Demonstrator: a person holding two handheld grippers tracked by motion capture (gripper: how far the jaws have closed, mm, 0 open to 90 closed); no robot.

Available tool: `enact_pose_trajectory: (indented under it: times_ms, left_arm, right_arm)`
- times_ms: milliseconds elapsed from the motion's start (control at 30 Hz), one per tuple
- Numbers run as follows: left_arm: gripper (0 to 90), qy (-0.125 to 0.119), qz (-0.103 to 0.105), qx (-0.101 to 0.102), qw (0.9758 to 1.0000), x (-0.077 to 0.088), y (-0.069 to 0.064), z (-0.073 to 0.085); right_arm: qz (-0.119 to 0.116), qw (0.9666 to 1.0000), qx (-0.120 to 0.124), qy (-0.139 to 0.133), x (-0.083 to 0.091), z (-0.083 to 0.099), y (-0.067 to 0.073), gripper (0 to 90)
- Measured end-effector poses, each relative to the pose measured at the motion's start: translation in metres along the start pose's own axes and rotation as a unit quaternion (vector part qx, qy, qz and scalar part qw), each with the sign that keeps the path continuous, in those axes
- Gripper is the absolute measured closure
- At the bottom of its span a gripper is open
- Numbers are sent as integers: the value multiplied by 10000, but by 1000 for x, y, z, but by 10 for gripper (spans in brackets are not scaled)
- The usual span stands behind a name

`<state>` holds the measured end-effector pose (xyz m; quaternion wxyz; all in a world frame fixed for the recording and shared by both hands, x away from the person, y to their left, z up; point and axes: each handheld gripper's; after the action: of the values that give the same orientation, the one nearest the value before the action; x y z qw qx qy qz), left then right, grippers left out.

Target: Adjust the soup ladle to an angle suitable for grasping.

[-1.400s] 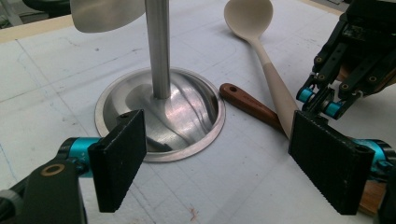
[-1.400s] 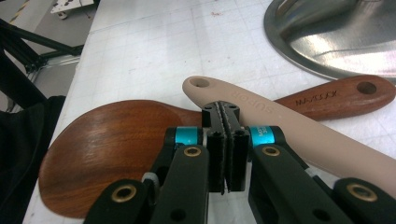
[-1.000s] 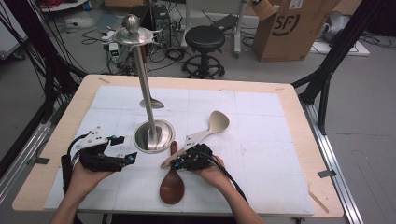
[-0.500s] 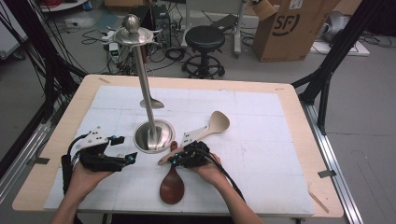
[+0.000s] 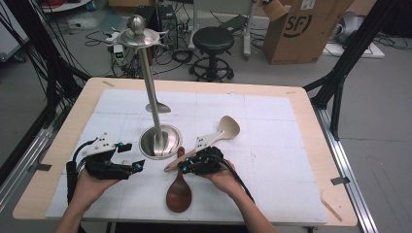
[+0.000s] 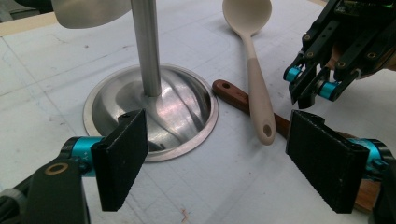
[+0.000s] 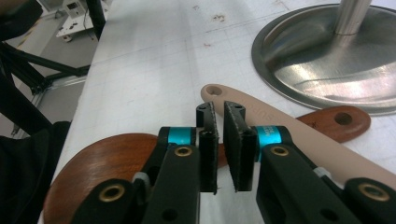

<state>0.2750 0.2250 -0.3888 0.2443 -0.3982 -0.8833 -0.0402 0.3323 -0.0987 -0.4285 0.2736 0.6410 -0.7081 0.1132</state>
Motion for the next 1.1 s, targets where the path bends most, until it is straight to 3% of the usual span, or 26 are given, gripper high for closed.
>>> enact_pose_trajectory:
  times_ms: [333,600,733,1100]
  left_arm:
    - [230,117,172,-113,9997,-14,-11,-3]
    - [253,389,241,-276,9986,-32,-20,-2]
    - [258,545,236,-328,9977,-42,-24,-1]
    - [299,499,259,-224,9982,-57,-29,-3]
  right_arm:
    - [206,9995,-164,-149,26,14,1,672]
    - [381,9985,-279,-278,48,24,2,539]
    - [459,9982,-308,-253,57,32,4,508]
    - [655,9963,-476,-281,81,52,7,458]
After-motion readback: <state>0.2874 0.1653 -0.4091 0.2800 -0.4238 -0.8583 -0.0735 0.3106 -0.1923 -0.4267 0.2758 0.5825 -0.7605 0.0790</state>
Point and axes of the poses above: each handheld gripper's, and its own axes: x roughly backward along the jaws, z roughly out of its underside, y roughly to its left, and after that the axes turned 2 degrees about x, right-handed
